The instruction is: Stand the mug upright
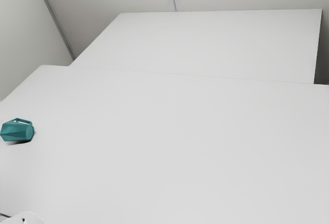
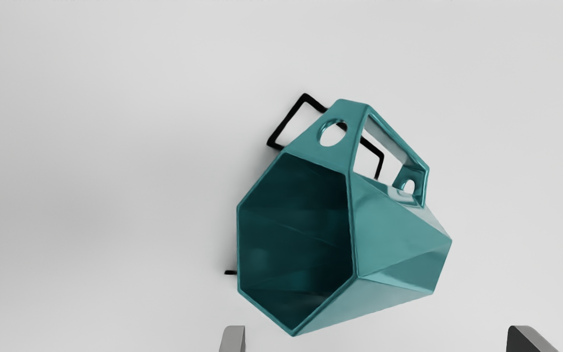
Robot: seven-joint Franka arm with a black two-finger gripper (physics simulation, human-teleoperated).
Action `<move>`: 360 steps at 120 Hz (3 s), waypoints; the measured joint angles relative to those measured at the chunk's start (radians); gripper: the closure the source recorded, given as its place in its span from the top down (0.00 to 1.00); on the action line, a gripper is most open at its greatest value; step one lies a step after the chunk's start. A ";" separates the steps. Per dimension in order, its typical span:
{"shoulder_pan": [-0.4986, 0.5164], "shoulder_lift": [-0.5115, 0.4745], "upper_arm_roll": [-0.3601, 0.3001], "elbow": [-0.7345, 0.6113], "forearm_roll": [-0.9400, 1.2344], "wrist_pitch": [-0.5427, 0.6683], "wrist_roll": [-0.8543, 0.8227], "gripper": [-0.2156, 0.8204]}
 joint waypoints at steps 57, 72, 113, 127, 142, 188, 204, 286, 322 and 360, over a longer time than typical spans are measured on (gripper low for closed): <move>0.062 0.059 -0.004 -0.098 -0.253 0.038 0.272 0.77; 0.062 0.061 -0.018 -0.128 -0.301 0.042 0.337 0.76; 0.057 0.032 -0.034 -0.234 -0.387 0.041 0.463 0.76; 0.056 0.021 -0.041 -0.249 -0.397 0.037 0.492 0.76; 0.057 0.016 -0.047 -0.253 -0.406 0.033 0.516 0.65; 0.059 -0.005 -0.047 -0.277 -0.406 0.029 0.565 0.16; 0.046 -0.038 -0.049 -0.299 -0.401 0.030 0.574 0.09; -0.356 -0.565 -0.113 -0.675 0.167 0.230 0.393 0.04; -0.544 -0.733 -0.116 -0.852 0.400 0.339 0.190 0.04; -0.706 -0.821 -0.121 -1.036 0.504 0.457 -0.038 0.04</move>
